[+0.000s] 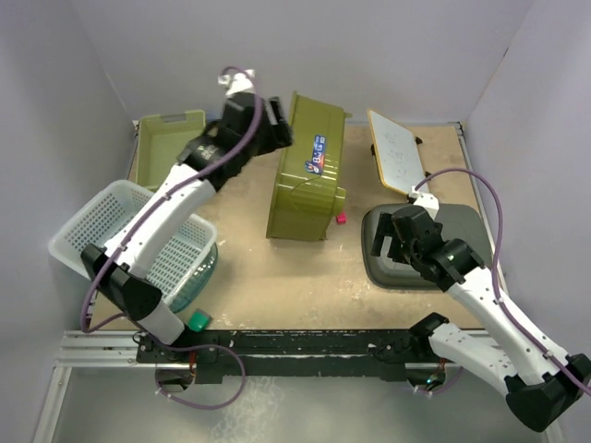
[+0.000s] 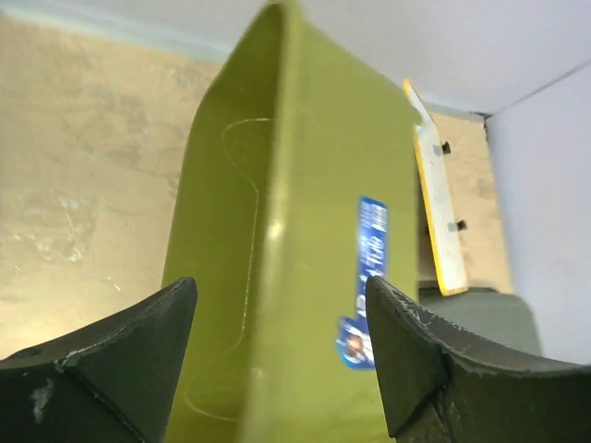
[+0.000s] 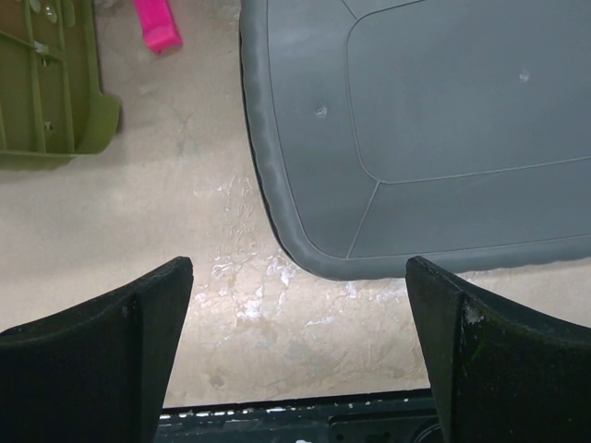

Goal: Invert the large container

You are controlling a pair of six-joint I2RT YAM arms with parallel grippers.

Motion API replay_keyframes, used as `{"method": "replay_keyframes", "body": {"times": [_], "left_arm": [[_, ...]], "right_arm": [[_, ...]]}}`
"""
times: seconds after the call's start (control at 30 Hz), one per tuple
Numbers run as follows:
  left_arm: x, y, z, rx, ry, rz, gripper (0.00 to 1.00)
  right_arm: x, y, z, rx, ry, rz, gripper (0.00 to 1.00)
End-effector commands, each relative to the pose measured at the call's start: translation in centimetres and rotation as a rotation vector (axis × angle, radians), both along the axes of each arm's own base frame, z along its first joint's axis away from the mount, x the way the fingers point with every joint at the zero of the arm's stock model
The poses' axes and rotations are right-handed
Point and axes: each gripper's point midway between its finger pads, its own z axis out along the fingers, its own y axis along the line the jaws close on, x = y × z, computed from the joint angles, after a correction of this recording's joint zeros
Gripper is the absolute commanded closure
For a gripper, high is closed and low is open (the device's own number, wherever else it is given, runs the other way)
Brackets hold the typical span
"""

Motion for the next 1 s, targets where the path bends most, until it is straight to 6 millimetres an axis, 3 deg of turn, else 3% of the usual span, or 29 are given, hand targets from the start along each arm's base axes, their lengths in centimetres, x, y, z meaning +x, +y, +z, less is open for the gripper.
{"method": "replay_keyframes", "body": {"times": [0.0,0.1,0.2,0.4,0.63,0.77,0.9,0.97], "left_arm": [[-3.8,-1.3,3.2,0.484,-0.136,0.061,0.29],[-3.8,-2.3,3.3,0.582,-0.132,0.050,0.28],[-3.2,-2.8,1.8,0.659,-0.096,0.034,0.27],[-2.2,-2.2,0.7,0.750,-0.081,0.082,0.28],[-0.9,-2.3,-0.9,0.729,-0.049,0.051,0.39],[0.9,-1.3,-3.5,0.642,0.024,-0.016,0.53],[1.4,-0.6,-4.7,0.575,0.059,-0.035,0.66],[1.5,-0.5,-4.9,0.511,0.067,-0.058,0.74]], "right_arm": [[1.0,0.5,1.3,0.016,-0.041,0.001,0.01],[1.1,0.8,1.2,0.028,-0.037,0.010,0.01],[1.4,0.7,1.4,0.010,-0.049,0.012,0.01],[1.4,0.7,1.5,0.017,-0.050,0.002,0.01],[1.3,0.3,1.2,-0.005,-0.037,-0.007,0.02],[1.4,0.7,1.4,0.021,-0.046,-0.001,0.02],[1.2,5.6,1.6,0.197,-0.004,0.179,0.00],[1.5,9.3,4.4,0.356,-0.038,0.306,0.00]]}}
